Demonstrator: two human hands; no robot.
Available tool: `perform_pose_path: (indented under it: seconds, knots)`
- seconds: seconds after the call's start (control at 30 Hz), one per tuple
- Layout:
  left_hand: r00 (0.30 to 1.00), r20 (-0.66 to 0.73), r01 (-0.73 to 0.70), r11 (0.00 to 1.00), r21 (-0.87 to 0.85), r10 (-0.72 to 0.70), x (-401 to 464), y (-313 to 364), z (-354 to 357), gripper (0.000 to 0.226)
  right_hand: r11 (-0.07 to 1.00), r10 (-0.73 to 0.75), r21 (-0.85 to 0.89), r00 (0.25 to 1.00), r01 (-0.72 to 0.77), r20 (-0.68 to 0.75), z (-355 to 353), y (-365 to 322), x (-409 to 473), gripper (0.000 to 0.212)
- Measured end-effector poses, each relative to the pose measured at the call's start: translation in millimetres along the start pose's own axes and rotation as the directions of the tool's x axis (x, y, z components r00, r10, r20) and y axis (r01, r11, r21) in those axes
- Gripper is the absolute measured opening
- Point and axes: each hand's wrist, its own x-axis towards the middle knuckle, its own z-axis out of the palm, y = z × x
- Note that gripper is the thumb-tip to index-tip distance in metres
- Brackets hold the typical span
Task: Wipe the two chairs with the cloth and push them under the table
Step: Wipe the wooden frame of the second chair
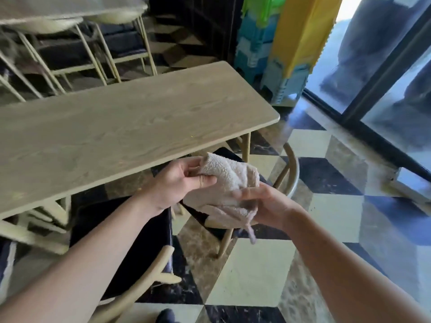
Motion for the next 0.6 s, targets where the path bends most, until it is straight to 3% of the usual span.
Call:
perform_pose_path:
  seconds: [0.1,0.2,0.33,0.4,0.43,0.5,0.6]
  knots:
    - [1.0,0.008,0.016,1.0,-0.002,-0.016,17,25,37,0.033,0.997,0.001,0.082,0.998,-0.007,0.067,-8,-27,-34,0.027]
    - [0.998,-0.03,0.058,0.998,-0.028,-0.058,35,31,60,0.027,0.994,0.012,0.106,0.998,-0.005,-0.059,-19,-38,-45,0.019]
    - [0.969,-0.136,0.207,0.978,-0.007,-0.206,48,-5,57,0.026,0.972,0.001,-0.225,0.963,-0.064,-0.268,-49,-45,-38,0.025]
    - [0.907,-0.215,0.354,0.932,-0.076,-0.362,49,-39,54,0.021,0.91,-0.011,-0.389,0.928,-0.146,-0.374,-62,-51,-33,0.024]
    - [0.842,-0.293,0.432,0.892,-0.134,-0.452,51,-57,51,0.019,0.867,-0.01,-0.454,0.902,-0.207,-0.431,-74,-56,-26,0.023]
    - [0.629,-0.458,0.536,0.777,-0.33,-0.628,50,-89,53,0.018,0.782,0.021,-0.521,0.851,-0.341,-0.524,-94,-61,-16,0.024]
    - [0.296,-0.468,0.365,0.552,-0.75,-0.833,43,-125,69,0.025,0.608,0.066,-0.629,0.82,-0.485,-0.569,-125,-63,13,0.027]
